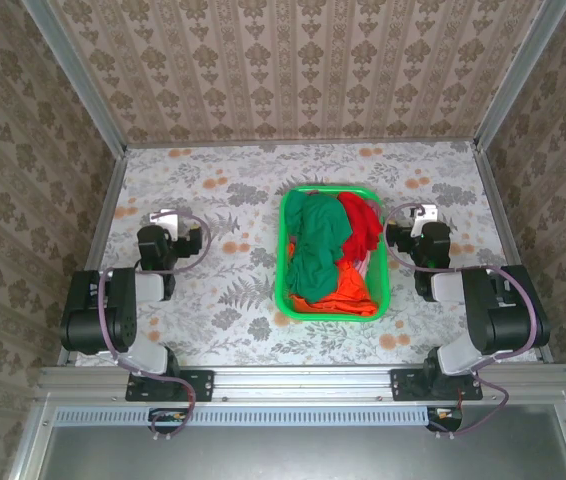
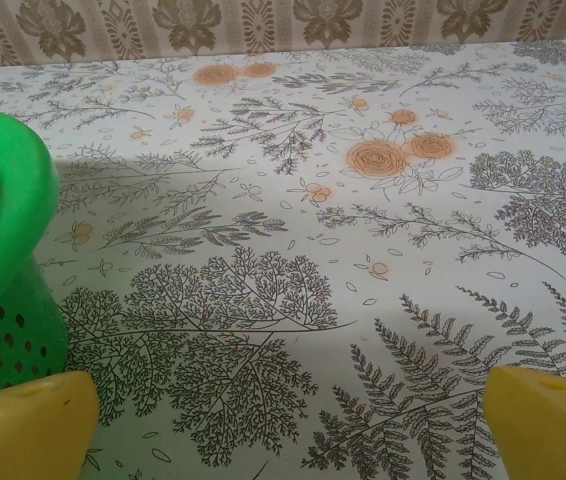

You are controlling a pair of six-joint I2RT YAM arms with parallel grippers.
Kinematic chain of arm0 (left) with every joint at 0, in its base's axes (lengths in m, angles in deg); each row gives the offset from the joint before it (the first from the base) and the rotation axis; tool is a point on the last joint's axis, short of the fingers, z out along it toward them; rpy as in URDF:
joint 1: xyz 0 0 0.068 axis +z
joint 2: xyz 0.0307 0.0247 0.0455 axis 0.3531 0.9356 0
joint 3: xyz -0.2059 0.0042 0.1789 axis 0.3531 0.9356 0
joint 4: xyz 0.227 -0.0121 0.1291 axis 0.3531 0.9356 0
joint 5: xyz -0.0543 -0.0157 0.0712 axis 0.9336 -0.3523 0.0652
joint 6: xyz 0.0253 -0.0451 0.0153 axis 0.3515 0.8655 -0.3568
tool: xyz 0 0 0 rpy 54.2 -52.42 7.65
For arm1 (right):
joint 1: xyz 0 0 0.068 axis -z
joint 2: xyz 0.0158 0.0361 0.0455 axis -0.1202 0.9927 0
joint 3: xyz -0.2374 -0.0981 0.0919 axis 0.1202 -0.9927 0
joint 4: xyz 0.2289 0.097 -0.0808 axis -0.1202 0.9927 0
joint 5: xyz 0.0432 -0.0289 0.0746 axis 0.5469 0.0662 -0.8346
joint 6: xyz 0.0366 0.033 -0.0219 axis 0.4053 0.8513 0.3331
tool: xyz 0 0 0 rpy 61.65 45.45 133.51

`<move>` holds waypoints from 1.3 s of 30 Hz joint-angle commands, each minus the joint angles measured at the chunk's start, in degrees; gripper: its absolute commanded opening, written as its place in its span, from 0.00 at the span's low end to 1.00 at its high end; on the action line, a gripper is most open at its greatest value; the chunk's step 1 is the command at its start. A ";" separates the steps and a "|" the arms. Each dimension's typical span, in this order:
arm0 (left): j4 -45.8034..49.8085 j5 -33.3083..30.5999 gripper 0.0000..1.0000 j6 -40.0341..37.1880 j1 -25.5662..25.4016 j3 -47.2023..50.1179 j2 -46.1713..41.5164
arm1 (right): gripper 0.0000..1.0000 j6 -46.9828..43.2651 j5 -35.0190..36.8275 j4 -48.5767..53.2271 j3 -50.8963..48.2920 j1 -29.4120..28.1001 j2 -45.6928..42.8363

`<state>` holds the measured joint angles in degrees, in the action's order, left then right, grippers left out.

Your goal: Fold and stack the t-shirts

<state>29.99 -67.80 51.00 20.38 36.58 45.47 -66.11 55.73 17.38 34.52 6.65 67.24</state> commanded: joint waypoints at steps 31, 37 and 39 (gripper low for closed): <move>5.18 -4.17 1.00 -3.19 -3.87 -0.89 -7.00 | 1.00 0.38 2.50 9.25 1.05 -0.10 -12.11; 16.43 -9.51 1.00 -6.63 -10.47 -3.53 -16.65 | 1.00 3.12 4.59 26.67 5.81 -0.12 -23.90; 22.19 -6.92 1.00 -6.60 -11.82 -5.34 -20.27 | 1.00 5.09 3.70 33.40 8.68 -0.34 -26.53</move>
<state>43.13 -74.46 46.59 9.84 34.22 29.25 -64.08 58.42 38.58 39.11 6.63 43.98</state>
